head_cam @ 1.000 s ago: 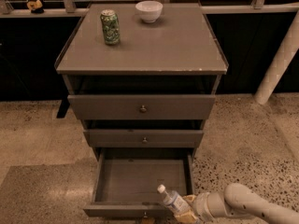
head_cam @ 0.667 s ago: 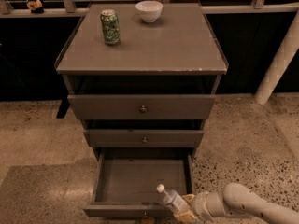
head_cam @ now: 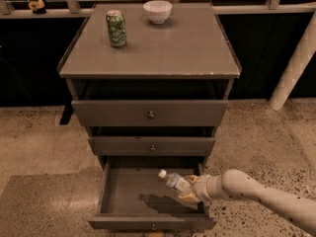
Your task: Place blue plastic bottle into bottom drawer
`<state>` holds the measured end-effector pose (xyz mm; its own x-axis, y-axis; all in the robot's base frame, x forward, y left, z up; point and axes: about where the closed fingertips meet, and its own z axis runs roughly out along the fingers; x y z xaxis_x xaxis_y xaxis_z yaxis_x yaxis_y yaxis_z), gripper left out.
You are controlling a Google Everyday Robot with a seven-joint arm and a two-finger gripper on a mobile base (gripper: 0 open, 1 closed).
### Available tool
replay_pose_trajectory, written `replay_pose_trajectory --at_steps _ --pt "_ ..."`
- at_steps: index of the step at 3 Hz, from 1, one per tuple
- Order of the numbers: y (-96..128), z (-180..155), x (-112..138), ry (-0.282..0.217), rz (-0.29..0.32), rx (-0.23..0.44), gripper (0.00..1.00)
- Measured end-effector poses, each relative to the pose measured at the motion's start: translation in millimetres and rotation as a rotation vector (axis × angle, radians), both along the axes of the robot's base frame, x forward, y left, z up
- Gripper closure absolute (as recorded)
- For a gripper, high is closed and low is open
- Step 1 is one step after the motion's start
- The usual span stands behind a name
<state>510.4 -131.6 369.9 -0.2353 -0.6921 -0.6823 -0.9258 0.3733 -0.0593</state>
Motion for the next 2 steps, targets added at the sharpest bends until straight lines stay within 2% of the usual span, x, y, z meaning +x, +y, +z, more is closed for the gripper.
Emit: replay_pose_trajectory --at_steps 1,2 --pt "0.0 -0.1 0.0 0.000 0.000 0.000 1.00" --pt "-0.9 -17.1 8.4 -0.019 -0.042 -0.016 1.00"
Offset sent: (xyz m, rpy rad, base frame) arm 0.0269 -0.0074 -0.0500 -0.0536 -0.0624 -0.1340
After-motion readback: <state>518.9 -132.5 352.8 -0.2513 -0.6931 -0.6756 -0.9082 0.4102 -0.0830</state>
